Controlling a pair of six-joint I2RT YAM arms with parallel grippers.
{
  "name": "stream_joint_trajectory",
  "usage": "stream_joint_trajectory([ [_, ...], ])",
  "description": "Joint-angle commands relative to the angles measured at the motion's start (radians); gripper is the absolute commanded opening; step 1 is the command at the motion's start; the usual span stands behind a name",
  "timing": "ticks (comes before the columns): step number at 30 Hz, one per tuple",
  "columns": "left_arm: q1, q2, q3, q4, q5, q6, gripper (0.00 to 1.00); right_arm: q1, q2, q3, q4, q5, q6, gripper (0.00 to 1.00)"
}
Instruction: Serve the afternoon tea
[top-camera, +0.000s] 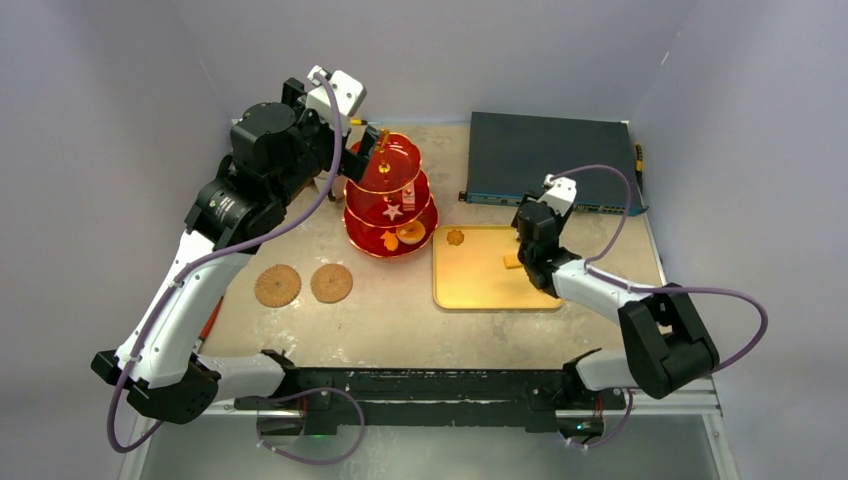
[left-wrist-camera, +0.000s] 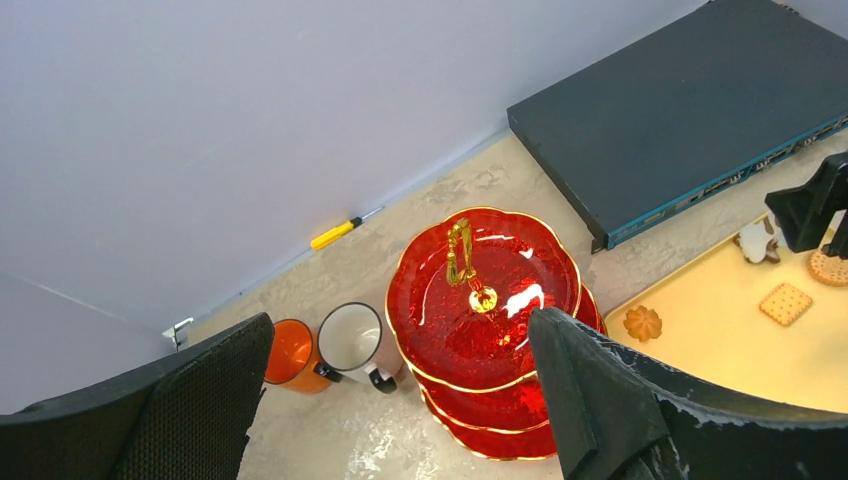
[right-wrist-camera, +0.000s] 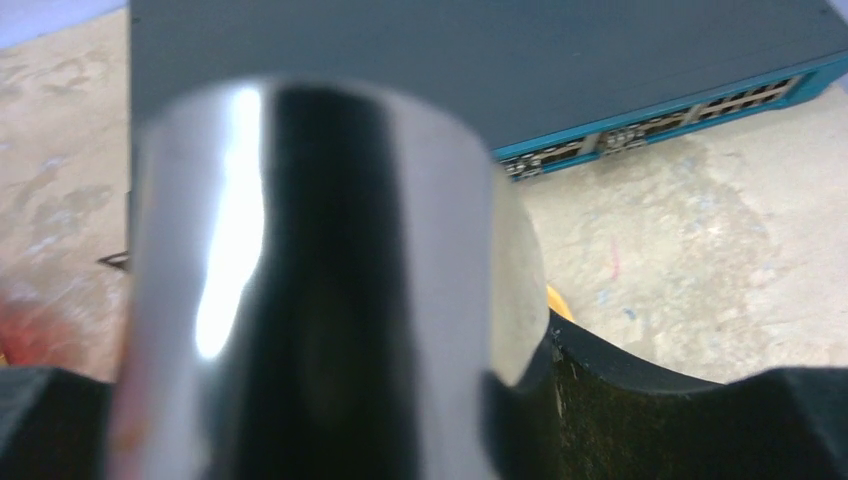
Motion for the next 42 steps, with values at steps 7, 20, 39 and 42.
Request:
stream_joint_trajectory([
  [7,0.004,-0.026,0.027,0.011,0.008,0.002,0.99,0.148,0.003,0.028,-0.014,0.018,0.075,0.58],
  [20,0.004,-0.036,0.026,0.003,0.007,0.000,0.99,0.230,-0.103,-0.006,0.114,0.076,-0.032,0.61],
  [39,0.004,-0.031,0.045,-0.006,0.006,0.002,0.99,0.230,0.058,-0.001,0.187,0.090,-0.038,0.66],
  [42,0.005,-0.031,0.045,-0.006,0.007,0.000,0.99,0.230,0.070,-0.002,0.186,0.087,-0.034,0.66],
])
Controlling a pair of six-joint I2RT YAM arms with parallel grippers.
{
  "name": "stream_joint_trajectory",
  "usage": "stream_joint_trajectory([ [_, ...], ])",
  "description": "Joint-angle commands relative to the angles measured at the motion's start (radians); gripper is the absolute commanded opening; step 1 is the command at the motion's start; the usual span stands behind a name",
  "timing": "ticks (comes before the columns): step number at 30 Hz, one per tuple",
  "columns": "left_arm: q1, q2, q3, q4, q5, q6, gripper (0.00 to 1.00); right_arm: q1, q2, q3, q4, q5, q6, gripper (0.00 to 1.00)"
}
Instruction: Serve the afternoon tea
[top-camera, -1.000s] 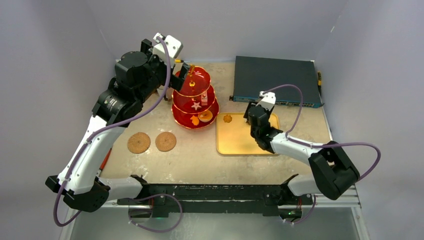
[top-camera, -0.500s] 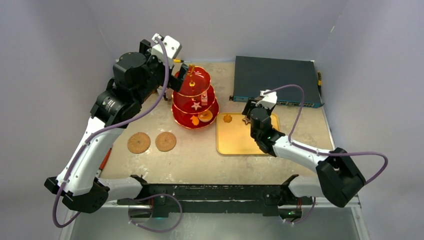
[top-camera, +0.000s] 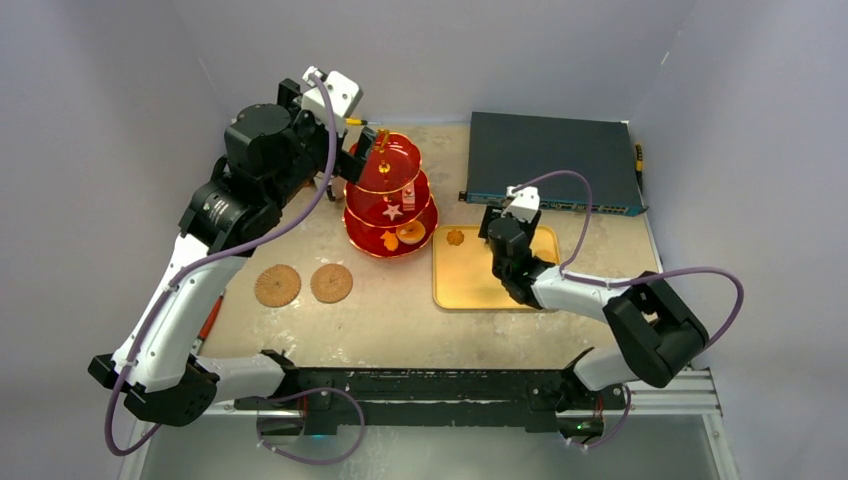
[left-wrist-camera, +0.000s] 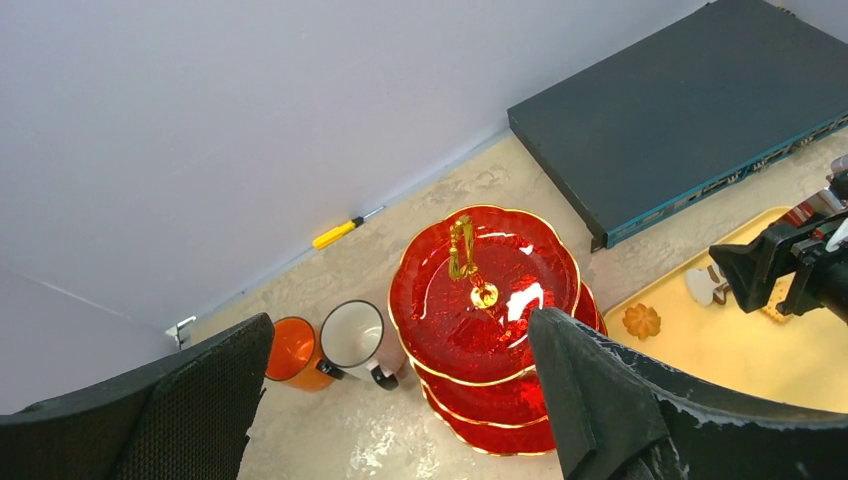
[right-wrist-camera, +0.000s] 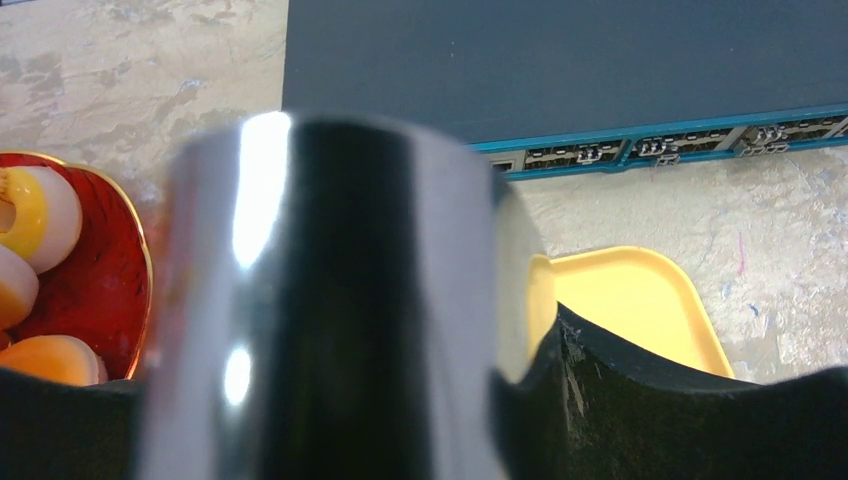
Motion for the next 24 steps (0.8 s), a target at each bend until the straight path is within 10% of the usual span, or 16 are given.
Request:
stream_joint_trajectory([
  [1,0.004,-0.018,0.039,0.013,0.006,0.000,0.99,0.002,0.008,0.009,0.053,0.029,0.009,0.66],
  [24,0.004,-0.022,0.009,0.025,-0.012,-0.001,0.99,0.076,-0.116,0.010,0.031,0.052,-0.083,0.42],
])
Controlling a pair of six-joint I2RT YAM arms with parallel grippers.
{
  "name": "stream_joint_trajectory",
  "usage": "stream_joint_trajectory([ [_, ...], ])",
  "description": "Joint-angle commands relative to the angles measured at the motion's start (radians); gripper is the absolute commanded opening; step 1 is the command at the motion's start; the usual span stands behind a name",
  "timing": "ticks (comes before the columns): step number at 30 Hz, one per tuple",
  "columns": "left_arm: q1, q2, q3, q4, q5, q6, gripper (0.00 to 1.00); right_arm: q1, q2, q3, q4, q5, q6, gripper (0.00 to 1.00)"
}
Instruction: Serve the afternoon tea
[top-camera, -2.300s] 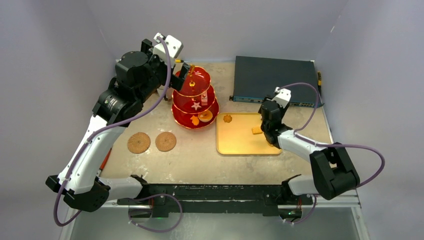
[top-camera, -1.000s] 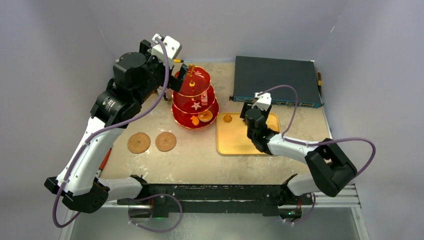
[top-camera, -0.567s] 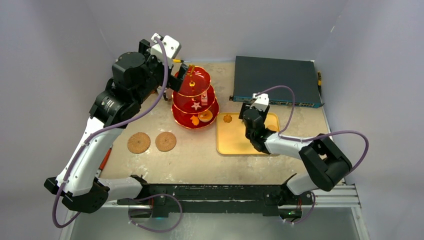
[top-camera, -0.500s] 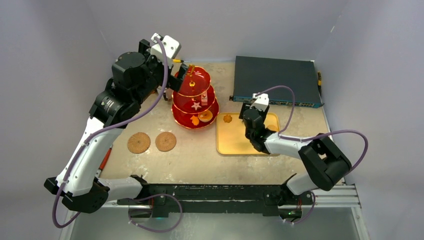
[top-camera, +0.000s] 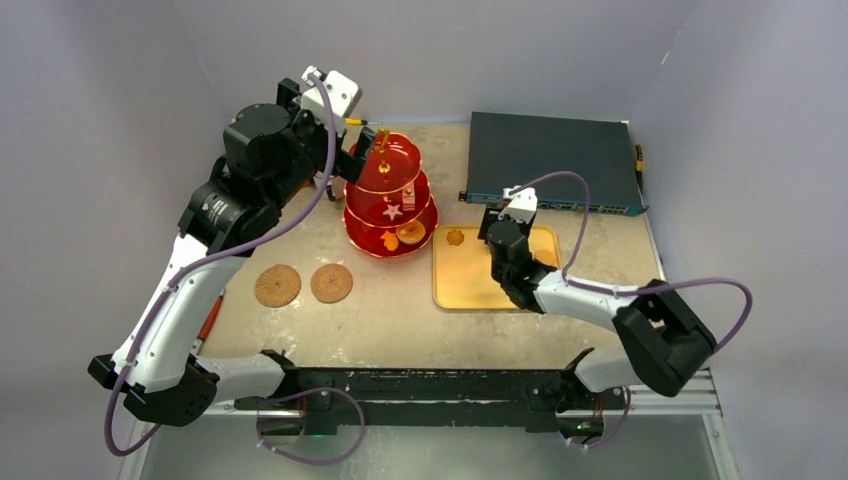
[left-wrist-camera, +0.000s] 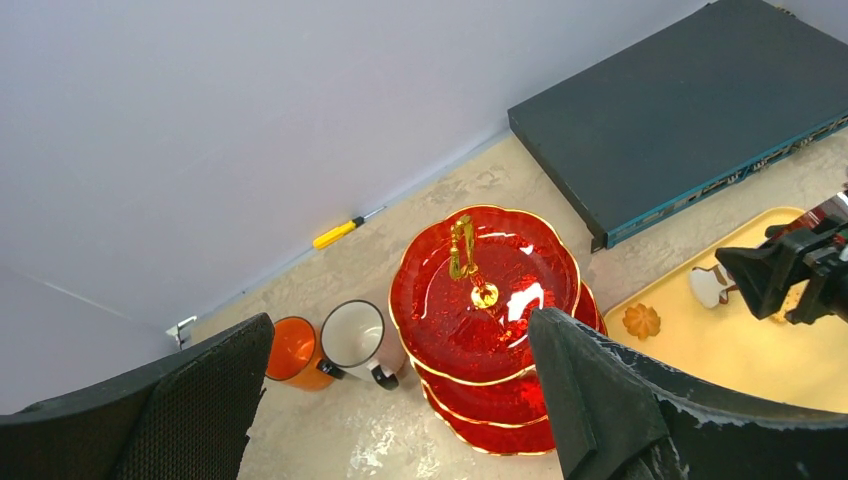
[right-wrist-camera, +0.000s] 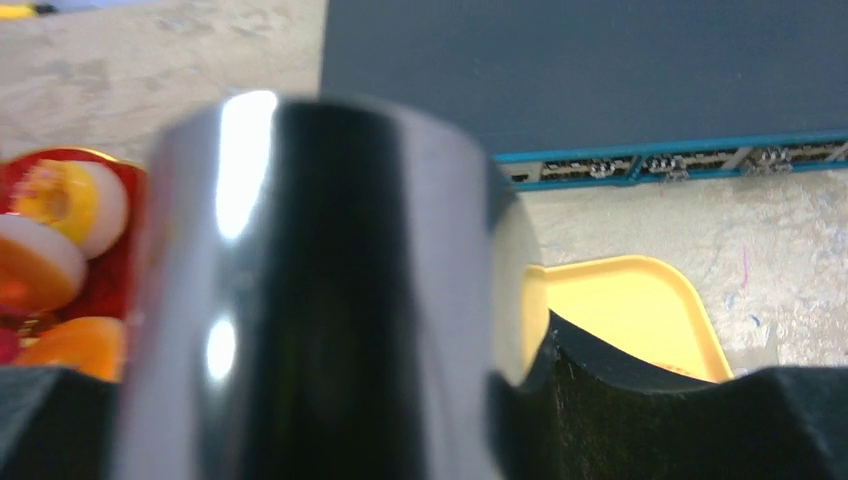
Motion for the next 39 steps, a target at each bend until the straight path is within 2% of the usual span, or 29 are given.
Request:
stream_joint_trajectory([
  [1,0.005,-0.022,-0.003,0.031,-0.014,-0.001,0.99,0.063,-0.122,0.030,0.013,0.048,-0.073,0.42],
  [8,0.004,-0.022,-0.016,0.036,-0.015,-0.015,0.99,0.240,-0.185,0.144,0.007,0.078,-0.137,0.41],
  [16,0.004,-0.033,-0.030,0.038,-0.022,-0.012,0.99,0.439,-0.082,0.308,0.136,0.076,-0.243,0.41],
  [29,0.004,-0.035,-0.045,0.041,-0.007,-0.014,0.99,0.489,0.175,0.409,0.587,0.002,-0.473,0.42],
  [39,0.005,-0.041,-0.059,0.039,0.000,-0.013,0.99,0.488,0.368,0.474,0.797,0.004,-0.536,0.47],
])
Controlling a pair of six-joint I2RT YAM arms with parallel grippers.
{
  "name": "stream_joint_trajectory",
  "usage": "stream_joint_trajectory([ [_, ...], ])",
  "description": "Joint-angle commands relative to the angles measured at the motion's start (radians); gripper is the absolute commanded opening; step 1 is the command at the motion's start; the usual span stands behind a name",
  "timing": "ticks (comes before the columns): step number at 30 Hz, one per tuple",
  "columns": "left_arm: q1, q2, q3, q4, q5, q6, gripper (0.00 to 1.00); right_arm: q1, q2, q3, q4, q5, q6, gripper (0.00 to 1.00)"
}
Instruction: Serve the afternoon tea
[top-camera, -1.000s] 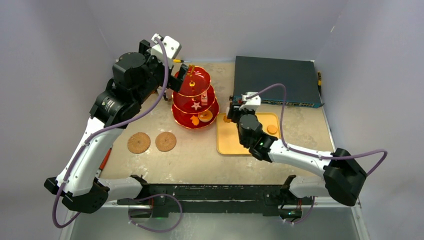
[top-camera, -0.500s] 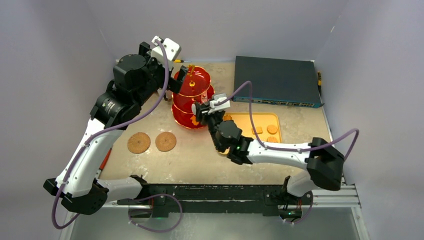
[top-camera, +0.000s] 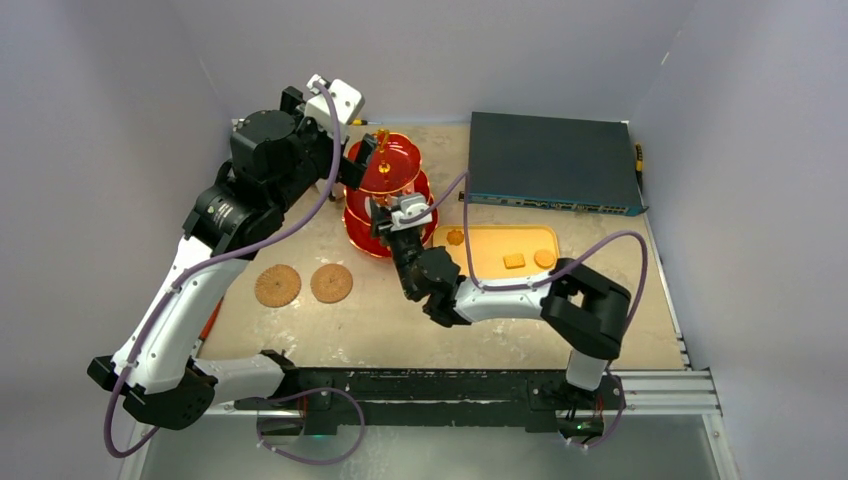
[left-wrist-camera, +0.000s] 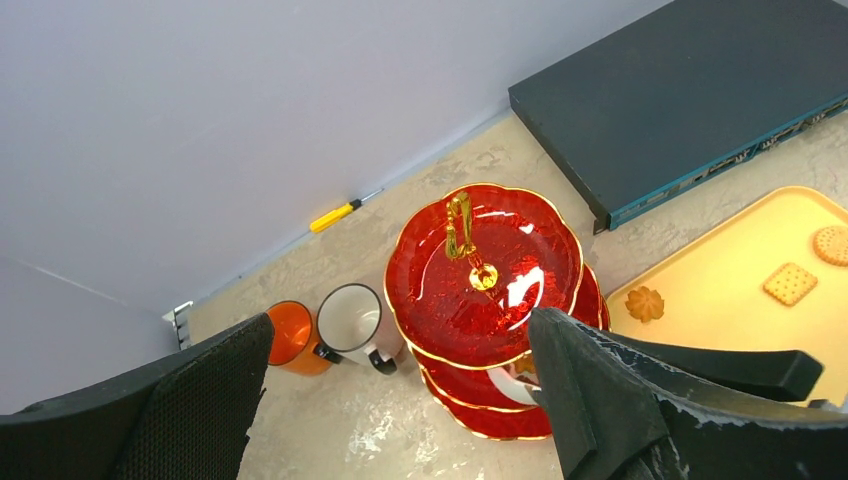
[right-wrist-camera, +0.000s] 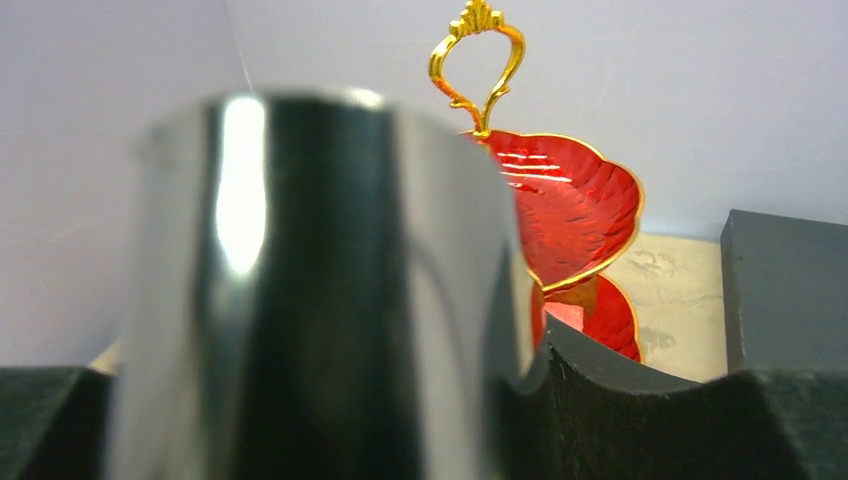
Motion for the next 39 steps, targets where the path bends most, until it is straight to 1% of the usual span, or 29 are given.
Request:
stream_joint_trajectory([
  [1,0.004,-0.022,0.000,0.031,0.008,-0.012,0.99,0.004,0.059,0.070,0.188,-0.008,-0.059,0.47],
  [4,0.005,-0.023,-0.004,0.032,0.006,-0.010,0.99,0.004,0.107,0.090,0.236,-0.002,-0.080,0.48],
  [8,0.004,-0.031,-0.015,0.034,0.007,-0.008,0.99,0.002,0.170,0.115,0.304,0.023,-0.126,0.53],
  [11,0.005,-0.031,-0.017,0.029,0.010,-0.010,0.99,-0.006,0.201,0.120,0.325,0.035,-0.130,0.55],
  [17,0.005,-0.037,-0.019,0.028,0.013,-0.011,0.99,-0.017,0.194,0.105,0.288,0.037,-0.084,0.64],
  [21,0.005,-0.040,-0.023,0.032,0.017,-0.014,1.00,-0.017,0.171,0.100,0.245,0.021,-0.058,0.68],
  [25,0.005,-0.038,-0.024,0.028,0.010,-0.012,0.99,-0.016,0.115,0.067,0.196,0.010,-0.027,0.70],
  [28,0.005,-0.032,-0.027,0.027,0.005,-0.013,0.99,-0.016,0.040,0.009,0.180,0.005,-0.007,0.70],
  [33,0.005,-0.010,-0.029,0.032,0.017,-0.028,0.99,-0.016,-0.147,-0.127,0.119,-0.002,0.045,0.70],
  [39,0.006,0.039,-0.030,0.043,0.065,-0.017,1.00,-0.017,-0.360,-0.275,-0.027,0.005,0.148,0.69],
])
